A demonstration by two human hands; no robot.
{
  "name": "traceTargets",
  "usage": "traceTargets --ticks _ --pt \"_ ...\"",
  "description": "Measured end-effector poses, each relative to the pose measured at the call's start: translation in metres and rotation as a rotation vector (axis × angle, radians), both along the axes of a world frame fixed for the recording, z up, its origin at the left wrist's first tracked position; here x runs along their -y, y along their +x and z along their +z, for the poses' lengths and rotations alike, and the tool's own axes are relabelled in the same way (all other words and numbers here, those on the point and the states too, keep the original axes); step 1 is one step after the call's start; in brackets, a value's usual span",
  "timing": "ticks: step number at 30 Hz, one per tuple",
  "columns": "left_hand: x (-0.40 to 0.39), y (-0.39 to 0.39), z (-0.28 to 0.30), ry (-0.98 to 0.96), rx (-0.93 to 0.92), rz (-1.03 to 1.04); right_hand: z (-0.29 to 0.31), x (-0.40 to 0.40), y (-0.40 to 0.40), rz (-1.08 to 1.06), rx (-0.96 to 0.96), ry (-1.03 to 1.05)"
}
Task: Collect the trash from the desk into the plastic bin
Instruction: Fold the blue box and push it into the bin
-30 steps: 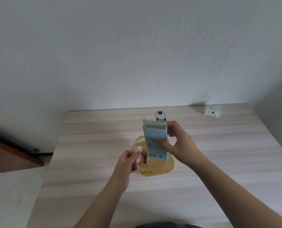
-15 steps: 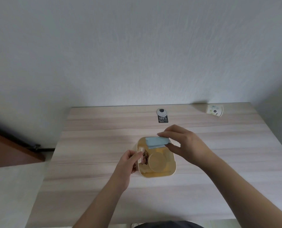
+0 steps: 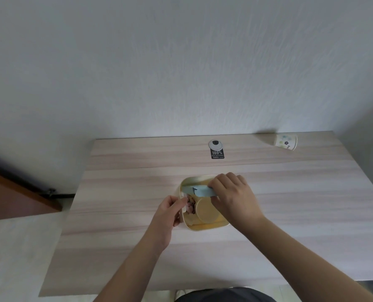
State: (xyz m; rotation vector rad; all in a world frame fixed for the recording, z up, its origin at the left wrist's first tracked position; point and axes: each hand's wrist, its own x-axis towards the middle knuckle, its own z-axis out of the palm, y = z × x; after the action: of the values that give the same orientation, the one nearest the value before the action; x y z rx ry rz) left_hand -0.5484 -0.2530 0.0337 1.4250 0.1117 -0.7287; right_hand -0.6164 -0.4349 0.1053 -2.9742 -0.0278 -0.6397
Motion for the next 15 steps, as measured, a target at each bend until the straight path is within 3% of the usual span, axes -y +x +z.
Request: traceTargets --ticks 6,15 --pt "-0.0070 0.0039 0.0000 0.007 0.015 0.014 -0.0037 -0.0131 -0.0052 -0.141 0.017 0.005" --pt "0.0016 -0.0040 0.0038 0.015 0.073 -0.128 -0.0097 -0.0129 -0.0027 -0.127 -0.085 -0.083"
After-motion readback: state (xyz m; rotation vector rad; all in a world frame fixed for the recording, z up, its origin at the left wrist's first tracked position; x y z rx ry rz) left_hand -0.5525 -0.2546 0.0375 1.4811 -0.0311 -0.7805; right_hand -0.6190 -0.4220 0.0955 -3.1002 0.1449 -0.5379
